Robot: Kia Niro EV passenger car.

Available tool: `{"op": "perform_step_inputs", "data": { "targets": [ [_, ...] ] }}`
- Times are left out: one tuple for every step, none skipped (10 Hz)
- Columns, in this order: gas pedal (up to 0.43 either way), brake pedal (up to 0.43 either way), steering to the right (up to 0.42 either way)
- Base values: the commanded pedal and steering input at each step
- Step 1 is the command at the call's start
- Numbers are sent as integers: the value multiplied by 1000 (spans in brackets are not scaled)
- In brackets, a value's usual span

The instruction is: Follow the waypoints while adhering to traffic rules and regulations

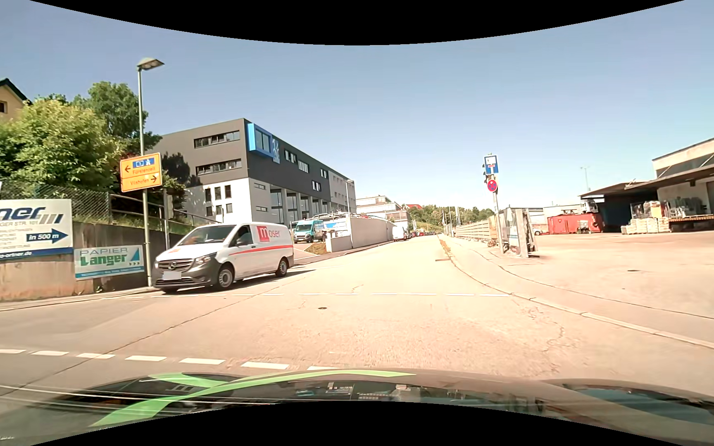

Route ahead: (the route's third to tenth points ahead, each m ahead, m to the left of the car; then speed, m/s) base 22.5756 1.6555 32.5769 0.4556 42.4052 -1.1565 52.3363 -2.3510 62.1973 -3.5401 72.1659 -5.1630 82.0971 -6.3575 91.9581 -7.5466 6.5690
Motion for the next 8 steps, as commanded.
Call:
{"op": "perform_step_inputs", "data": {
  "targets": [
    [157, 0, 12],
    [220, 0, 13],
    [209, 0, 17],
    [209, 0, 16],
    [220, 0, 11],
    [220, 0, 12],
    [220, 0, 13],
    [220, 0, 18]
  ]
}}
